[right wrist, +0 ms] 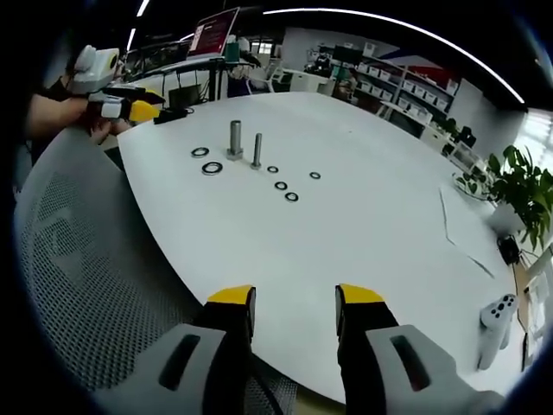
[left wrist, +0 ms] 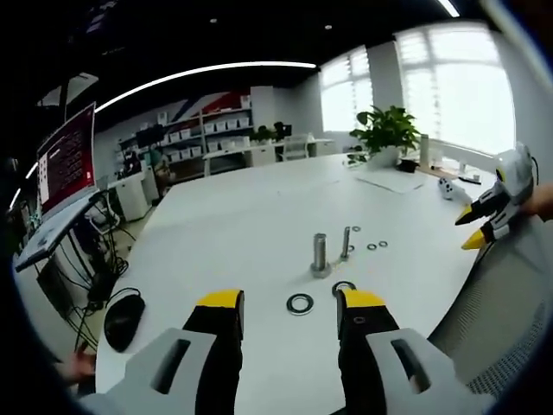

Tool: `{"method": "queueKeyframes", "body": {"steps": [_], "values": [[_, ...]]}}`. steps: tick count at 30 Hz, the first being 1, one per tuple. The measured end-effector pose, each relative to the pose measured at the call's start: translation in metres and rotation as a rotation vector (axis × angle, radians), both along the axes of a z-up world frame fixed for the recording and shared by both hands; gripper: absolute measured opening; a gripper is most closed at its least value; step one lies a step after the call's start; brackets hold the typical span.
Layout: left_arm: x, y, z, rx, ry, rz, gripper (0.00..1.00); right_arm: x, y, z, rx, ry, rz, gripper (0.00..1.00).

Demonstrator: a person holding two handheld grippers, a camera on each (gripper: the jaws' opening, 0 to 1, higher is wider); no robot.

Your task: Place the washer onto the threaded stud by aligning its center hole with the stud, sliding it down to the base, and recovering from edge contact or off-axis alignment until the washer reaches the visible bottom stop.

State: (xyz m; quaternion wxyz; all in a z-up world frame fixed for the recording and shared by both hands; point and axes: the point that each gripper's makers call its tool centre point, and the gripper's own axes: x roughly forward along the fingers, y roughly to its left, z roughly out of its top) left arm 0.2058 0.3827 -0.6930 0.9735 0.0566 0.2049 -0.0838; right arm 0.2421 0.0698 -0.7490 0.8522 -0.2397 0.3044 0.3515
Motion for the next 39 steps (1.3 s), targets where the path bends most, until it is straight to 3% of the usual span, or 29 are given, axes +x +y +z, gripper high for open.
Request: {"method": "queueKeyframes", "body": {"steps": [3, 6, 9, 17, 25, 32, 36, 39], "values": [[0.000, 0.007, 0.000, 0.009, 0.003, 0.030, 0.42, -0.003, 0.004, -0.002, -0.005, 0.020, 0.034, 0.40], [0.000, 0.009, 0.002, -0.010, -0.006, 0.039, 0.41, -0.017, 0.012, -0.010, -0.006, 0.107, 0.110, 0.44], [-0.001, 0.011, 0.000, 0.008, 0.002, 0.048, 0.41, -0.025, 0.021, -0.010, -0.018, 0.146, 0.208, 0.44], [-0.002, 0.018, 0.001, 0.027, -0.001, 0.082, 0.41, -0.021, 0.078, 0.001, 0.033, 0.246, 0.392, 0.37], [-0.002, 0.020, 0.007, 0.022, -0.032, 0.091, 0.40, -0.008, 0.136, 0.014, 0.079, 0.263, 0.455, 0.36], [0.000, 0.005, 0.000, -0.014, -0.003, 0.023, 0.40, -0.002, 0.170, 0.016, 0.031, 0.307, 0.461, 0.36], [-0.001, -0.012, -0.002, -0.097, 0.015, -0.050, 0.42, 0.003, 0.188, 0.011, -0.015, 0.320, 0.482, 0.37], [-0.002, -0.019, 0.002, -0.080, -0.006, -0.096, 0.43, 0.005, 0.198, 0.004, -0.066, 0.328, 0.505, 0.39]]}}
